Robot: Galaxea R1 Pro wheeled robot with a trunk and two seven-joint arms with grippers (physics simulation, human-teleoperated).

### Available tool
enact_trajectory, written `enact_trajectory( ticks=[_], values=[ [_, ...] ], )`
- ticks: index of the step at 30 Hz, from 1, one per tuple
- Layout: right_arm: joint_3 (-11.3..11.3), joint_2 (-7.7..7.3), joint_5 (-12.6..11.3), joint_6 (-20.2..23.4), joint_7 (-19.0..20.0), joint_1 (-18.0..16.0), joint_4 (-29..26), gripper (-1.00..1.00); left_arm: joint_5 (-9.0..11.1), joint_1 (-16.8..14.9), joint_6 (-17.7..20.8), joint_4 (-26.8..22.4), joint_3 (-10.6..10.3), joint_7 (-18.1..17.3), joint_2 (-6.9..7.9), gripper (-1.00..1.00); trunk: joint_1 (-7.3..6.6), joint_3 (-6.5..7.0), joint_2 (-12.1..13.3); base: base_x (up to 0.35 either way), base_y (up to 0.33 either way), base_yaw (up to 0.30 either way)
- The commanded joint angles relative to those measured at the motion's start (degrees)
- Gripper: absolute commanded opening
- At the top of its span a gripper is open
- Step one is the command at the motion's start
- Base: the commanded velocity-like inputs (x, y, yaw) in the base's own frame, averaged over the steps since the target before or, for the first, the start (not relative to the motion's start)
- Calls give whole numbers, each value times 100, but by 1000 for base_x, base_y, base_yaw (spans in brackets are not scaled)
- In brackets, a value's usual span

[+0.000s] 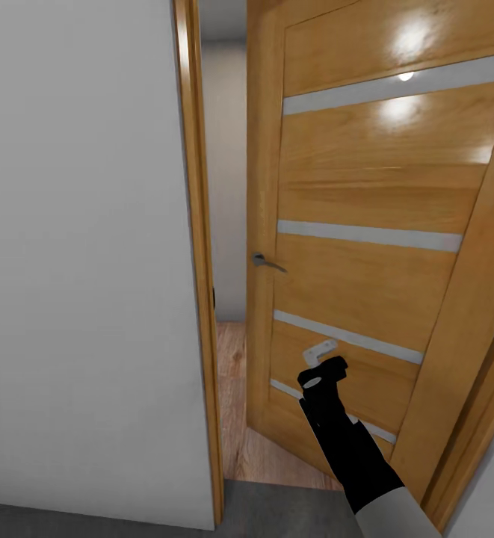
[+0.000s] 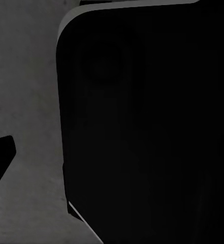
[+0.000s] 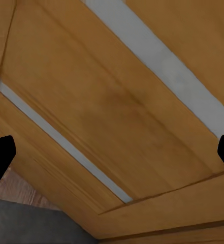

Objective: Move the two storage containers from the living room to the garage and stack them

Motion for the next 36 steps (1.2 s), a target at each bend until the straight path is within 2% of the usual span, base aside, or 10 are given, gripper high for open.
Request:
enact_trajectory(
  ticks=[1,4,7,11,12,15,22,26,31,36],
  values=[
    [12,-2,-82,-134,-26,27,1,100,1,-2,5,-1,2,-2,0,100,0,-5,-3,0,0,0],
    [12,-12,-370,-650,-17,179,9,100,-10,-2,5,-1,2,-2,0,100,0,-5,-3,0,0,0],
    [10,-19,-919,-1189,-16,295,41,100,-15,-2,5,-1,-2,-2,0,100,0,-5,-3,0,0,0],
    [12,-41,-1916,-1692,79,378,520,100,-22,-2,5,-5,-13,-2,0,100,0,-5,-3,0,0,0],
    [12,-67,-2190,-1821,220,389,815,100,-24,-2,5,-7,-17,-2,0,100,0,-5,-3,0,0,0],
    [12,-111,-2592,-2246,854,402,1569,100,-35,-2,5,-9,-28,-2,0,100,0,-5,-3,0,0,0],
    [10,-134,-2768,-3411,2118,408,3194,100,-46,-2,2,-11,-33,9,0,100,0,-5,-3,0,0,0],
    [11,-135,-2777,-4039,2318,408,4132,100,-45,-2,-2,-31,-33,7,1,100,0,-5,-3,0,0,0],
    [12,-135,-2779,-4413,2381,408,5016,100,-42,-6,-4,-43,-30,12,1,100,0,-5,-3,0,0,0],
    [-3,-134,-2755,-4424,2514,347,5156,100,-28,-54,-4,-45,-8,33,0,100,0,-5,-3,0,0,0]
  ],
)
